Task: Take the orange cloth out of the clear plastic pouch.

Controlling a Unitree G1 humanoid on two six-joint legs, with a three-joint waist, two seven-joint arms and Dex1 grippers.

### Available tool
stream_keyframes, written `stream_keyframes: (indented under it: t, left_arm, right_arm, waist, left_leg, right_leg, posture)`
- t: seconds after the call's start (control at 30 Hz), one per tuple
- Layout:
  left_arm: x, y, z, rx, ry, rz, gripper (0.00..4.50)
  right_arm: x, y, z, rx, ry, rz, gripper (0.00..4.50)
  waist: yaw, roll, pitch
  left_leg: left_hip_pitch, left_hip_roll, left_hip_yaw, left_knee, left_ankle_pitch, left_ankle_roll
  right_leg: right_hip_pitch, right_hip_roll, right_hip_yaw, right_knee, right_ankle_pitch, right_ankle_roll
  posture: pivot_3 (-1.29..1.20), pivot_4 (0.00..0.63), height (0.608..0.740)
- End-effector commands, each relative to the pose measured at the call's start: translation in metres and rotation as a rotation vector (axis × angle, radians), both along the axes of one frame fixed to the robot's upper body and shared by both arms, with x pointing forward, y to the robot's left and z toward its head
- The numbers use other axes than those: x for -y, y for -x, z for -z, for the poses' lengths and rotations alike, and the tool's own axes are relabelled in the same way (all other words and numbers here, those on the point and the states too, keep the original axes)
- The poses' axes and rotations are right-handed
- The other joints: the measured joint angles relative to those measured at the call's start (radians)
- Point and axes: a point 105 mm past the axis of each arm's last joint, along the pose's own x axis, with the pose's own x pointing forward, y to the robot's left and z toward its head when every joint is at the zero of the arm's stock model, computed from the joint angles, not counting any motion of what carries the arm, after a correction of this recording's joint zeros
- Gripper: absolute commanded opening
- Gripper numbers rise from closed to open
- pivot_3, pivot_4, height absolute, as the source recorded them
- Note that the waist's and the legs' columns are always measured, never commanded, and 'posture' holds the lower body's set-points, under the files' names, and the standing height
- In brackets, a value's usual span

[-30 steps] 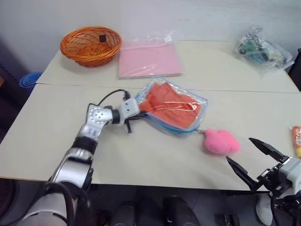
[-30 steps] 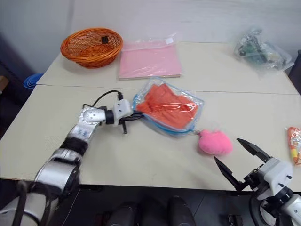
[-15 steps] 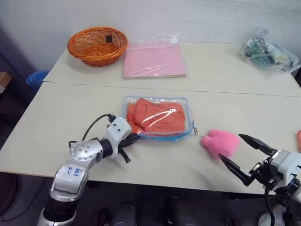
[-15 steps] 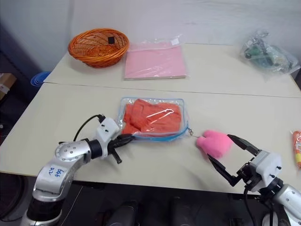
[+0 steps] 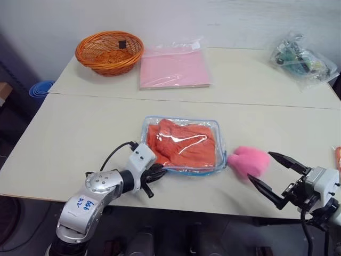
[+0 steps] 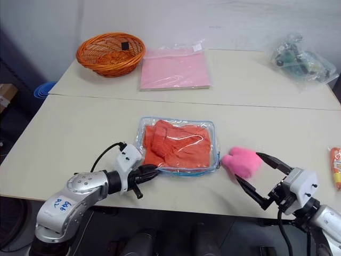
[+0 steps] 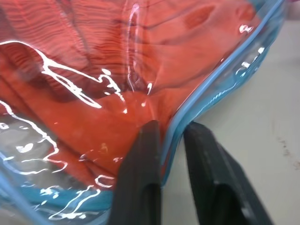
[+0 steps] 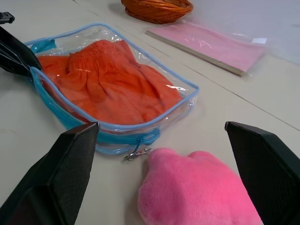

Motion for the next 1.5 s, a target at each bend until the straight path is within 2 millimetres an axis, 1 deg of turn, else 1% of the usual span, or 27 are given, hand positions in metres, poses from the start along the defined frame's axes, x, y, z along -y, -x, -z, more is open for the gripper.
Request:
stream_keyframes:
  t: [0.03, 0.07, 0.1, 0.17, 0.23, 0.3, 0.33, 0.4, 0.5, 0.53, 0.6, 0.67, 0.7, 0.77, 0.87, 0.93, 1.0, 1.03, 1.07, 1.1, 1.13, 1.2, 1.33, 1.37, 1.5]
  left_arm:
    - [0.002, 0.003, -0.026, 0.068, 0.108, 0.130, 2.22]
    - [0.001, 0.005, -0.031, 0.084, 0.119, 0.169, 2.55]
    - [-0.006, 0.005, -0.035, 0.098, 0.111, 0.225, 2.85]
    - [-0.021, 0.003, -0.040, 0.105, 0.088, 0.298, 2.85]
    - [-0.040, -0.002, -0.046, 0.121, 0.067, 0.357, 2.85]
    - [-0.054, -0.005, -0.052, 0.147, 0.065, 0.410, 2.85]
    - [-0.060, -0.003, -0.055, 0.161, 0.076, 0.460, 3.03]
    - [-0.071, -0.006, -0.054, 0.202, 0.052, 0.508, 3.44]
    - [-0.083, -0.012, -0.051, 0.206, 0.073, 0.515, 4.35]
    - [-0.086, -0.010, -0.047, 0.188, 0.060, 0.535, 4.49]
    - [-0.087, -0.008, -0.046, 0.164, 0.068, 0.563, 4.49]
    - [-0.085, -0.008, -0.048, 0.159, 0.096, 0.566, 4.50]
    - [-0.084, -0.007, -0.048, 0.159, 0.101, 0.568, 4.50]
    - [-0.082, -0.004, -0.047, 0.153, 0.101, 0.574, 4.50]
    - [-0.081, -0.003, -0.047, 0.153, 0.106, 0.567, 4.50]
    - [-0.080, -0.001, -0.046, 0.150, 0.113, 0.566, 4.50]
    - [-0.079, 0.002, -0.046, 0.149, 0.120, 0.571, 4.50]
    - [-0.077, 0.004, -0.046, 0.145, 0.127, 0.576, 4.50]
    - [-0.077, 0.005, -0.046, 0.143, 0.130, 0.578, 4.50]
    - [-0.076, 0.006, -0.046, 0.143, 0.133, 0.579, 4.50]
    - [-0.075, 0.007, -0.045, 0.139, 0.137, 0.579, 4.50]
    - [-0.075, 0.008, -0.043, 0.134, 0.140, 0.579, 4.50]
    - [-0.072, 0.011, -0.039, 0.113, 0.148, 0.590, 4.50]
    - [-0.072, 0.011, -0.038, 0.110, 0.150, 0.592, 4.50]
    - [-0.066, 0.013, -0.036, 0.104, 0.164, 0.600, 4.50]
  right_arm:
    - [0.002, 0.008, -0.008, -0.030, -0.008, -0.026, 4.50]
    - [0.002, 0.010, -0.008, -0.045, -0.009, -0.030, 4.50]
    - [0.002, 0.014, -0.005, -0.074, 0.016, -0.041, 4.50]
    - [0.003, 0.017, 0.000, -0.114, 0.067, -0.042, 4.50]
    - [0.005, 0.016, 0.004, -0.148, 0.125, -0.021, 4.50]
    - [0.006, 0.008, 0.007, -0.158, 0.170, 0.015, 4.50]
    - [0.005, 0.002, 0.008, -0.155, 0.186, 0.023, 4.50]
    - [0.002, -0.010, 0.011, -0.163, 0.233, 0.029, 4.50]
    - [0.002, -0.027, 0.019, -0.189, 0.287, 0.033, 4.50]
    - [0.004, -0.032, 0.025, -0.211, 0.321, 0.029, 4.50]
    - [0.007, -0.040, 0.032, -0.228, 0.382, 0.004, 4.50]
    - [0.010, -0.043, 0.037, -0.269, 0.386, 0.006, 4.09]
    - [0.015, -0.046, 0.040, -0.283, 0.413, 0.020, 3.87]
    - [0.022, -0.049, 0.042, -0.288, 0.457, 0.021, 3.16]
    - [0.029, -0.052, 0.041, -0.293, 0.469, 0.028, 2.13]
    - [0.031, -0.052, 0.038, -0.289, 0.490, 0.001, 1.46]
    - [0.033, -0.051, 0.032, -0.303, 0.470, -0.011, 0.79]
    - [0.031, -0.049, 0.027, -0.314, 0.443, -0.036, 0.48]
    - [0.026, -0.044, 0.021, -0.326, 0.404, -0.088, 0.19]
    - [0.017, -0.036, 0.014, -0.344, 0.363, -0.163, 0.01]
    - [0.009, -0.028, 0.007, -0.364, 0.322, -0.231, 0.01]
    - [-0.001, -0.017, -0.002, -0.397, 0.280, -0.308, 0.01]
    - [-0.033, 0.009, -0.005, -0.540, 0.243, -0.511, 0.01]
    - [-0.039, 0.013, -0.005, -0.565, 0.233, -0.538, 0.01]
    - [-0.077, 0.009, 0.001, -0.545, 0.166, -0.628, 0.01]
  waist:
    - [0.000, 0.000, 0.000]
    - [0.000, 0.000, 0.000]
    - [0.000, 0.000, 0.000]
    - [0.000, 0.000, 0.000]
    - [-0.005, 0.001, 0.000]
    - [-0.010, 0.001, 0.000]
    - [-0.015, 0.001, 0.000]
    - [-0.024, 0.001, 0.000]
    - [-0.025, 0.001, 0.000]
    - [-0.024, 0.001, 0.000]
    - [-0.024, 0.001, 0.000]
    - [-0.020, 0.001, 0.000]
    - [-0.019, 0.001, 0.000]
    - [-0.022, 0.000, 0.000]
    - [-0.023, 0.000, -0.001]
    - [-0.023, 0.000, -0.001]
    - [-0.023, 0.000, -0.001]
    - [-0.023, 0.000, -0.001]
    - [-0.022, 0.000, -0.001]
    - [-0.019, 0.000, 0.000]
    - [-0.018, 0.000, 0.000]
    - [-0.020, 0.000, 0.000]
    - [-0.024, 0.000, 0.000]
    - [-0.024, 0.000, 0.000]
    - [-0.025, 0.000, -0.001]
  left_leg:
    - [0.000, 0.000, 0.000, 0.000, 0.000, 0.000]
    - [0.000, 0.000, 0.000, 0.000, 0.000, -0.001]
    - [0.000, 0.000, 0.000, 0.000, 0.000, -0.001]
    - [0.000, 0.000, 0.000, 0.000, 0.000, -0.001]
    - [0.001, 0.000, 0.000, 0.000, 0.001, -0.001]
    - [0.001, 0.000, 0.000, -0.001, 0.000, -0.001]
    - [0.001, 0.000, 0.000, -0.001, 0.000, -0.001]
    - [0.002, 0.000, 0.000, -0.001, 0.001, -0.001]
    - [0.002, 0.000, 0.000, -0.001, 0.001, -0.001]
    - [0.001, 0.000, -0.001, -0.001, 0.001, -0.001]
    - [-0.001, 0.000, -0.001, -0.001, 0.000, -0.001]
    - [-0.002, 0.000, -0.001, -0.001, 0.000, 0.000]
    - [-0.002, 0.000, -0.001, -0.001, 0.000, 0.000]
    - [-0.003, 0.000, -0.001, -0.001, -0.001, 0.001]
    - [-0.002, 0.000, -0.001, -0.001, -0.001, 0.001]
    - [-0.002, 0.000, -0.001, -0.001, -0.001, 0.001]
    - [-0.002, 0.000, -0.001, -0.001, -0.001, 0.001]
    - [-0.002, 0.000, -0.001, -0.001, -0.001, 0.001]
    - [-0.002, 0.000, -0.001, -0.001, -0.001, 0.001]
    - [-0.002, 0.000, -0.001, -0.001, -0.001, 0.001]
    - [-0.002, 0.000, -0.001, -0.001, -0.001, 0.001]
    - [-0.002, 0.001, -0.002, -0.001, -0.001, 0.001]
    - [-0.001, 0.001, -0.002, -0.001, -0.003, 0.006]
    - [-0.001, 0.001, -0.002, -0.001, -0.003, 0.006]
    - [-0.001, 0.001, -0.002, 0.000, -0.003, 0.006]
  right_leg:
    - [0.000, 0.000, 0.000, 0.000, 0.000, 0.000]
    - [0.000, 0.000, 0.000, 0.000, 0.000, 0.000]
    - [0.000, 0.000, 0.000, 0.000, 0.000, 0.000]
    - [0.000, 0.000, -0.001, -0.001, 0.000, -0.001]
    - [0.001, 0.000, -0.001, -0.002, 0.000, -0.001]
    - [0.002, 0.000, -0.001, -0.003, -0.001, -0.002]
    - [0.002, 0.000, -0.001, -0.004, -0.001, -0.002]
    - [0.003, 0.000, -0.001, -0.006, 0.000, -0.002]
    - [0.003, 0.000, -0.001, -0.007, 0.000, -0.002]
    - [0.003, 0.000, -0.002, -0.007, 0.000, -0.002]
    - [0.002, 0.000, -0.002, -0.007, 0.000, -0.002]
    - [0.001, -0.001, -0.003, -0.008, 0.000, -0.002]
    - [0.001, -0.001, -0.003, -0.008, 0.000, -0.002]
    - [0.001, -0.001, -0.003, -0.008, 0.000, -0.002]
    - [0.001, -0.001, -0.003, -0.008, 0.000, -0.001]
    - [0.001, -0.001, -0.003, -0.007, 0.000, -0.001]
    - [0.001, -0.001, -0.003, -0.007, 0.000, -0.001]
    - [0.001, -0.001, -0.003, -0.007, 0.000, -0.001]
    - [0.001, -0.001, -0.003, -0.007, 0.000, -0.001]
    - [0.001, -0.001, -0.003, -0.007, 0.000, -0.001]
    - [0.001, -0.001, -0.003, -0.007, 0.000, -0.001]
    - [0.002, -0.001, -0.004, -0.008, 0.000, -0.001]
    - [0.002, -0.001, -0.003, -0.007, 0.000, -0.001]
    - [0.002, 0.000, -0.003, -0.007, 0.000, -0.001]
    - [0.002, 0.000, -0.004, -0.008, 0.000, -0.001]
  posture:
    - [0.00, 0.150, 0.740]
    - [0.00, 0.150, 0.740]
    - [0.00, 0.150, 0.740]
    - [0.00, 0.150, 0.740]
    - [0.00, 0.150, 0.740]
    - [0.00, 0.150, 0.740]
    - [0.00, 0.150, 0.740]
    - [0.00, 0.150, 0.740]
    - [0.00, 0.150, 0.740]
    - [0.00, 0.150, 0.740]
    - [0.00, 0.150, 0.740]
    - [0.00, 0.150, 0.740]
    - [0.00, 0.150, 0.740]
    - [0.00, 0.150, 0.740]
    - [0.00, 0.150, 0.740]
    - [0.00, 0.150, 0.740]
    - [0.00, 0.150, 0.740]
    - [0.00, 0.150, 0.740]
    - [0.00, 0.150, 0.740]
    - [0.00, 0.150, 0.740]
    - [0.00, 0.150, 0.740]
    - [0.00, 0.150, 0.740]
    - [0.00, 0.150, 0.740]
    - [0.00, 0.150, 0.740]
    - [0.00, 0.150, 0.740]
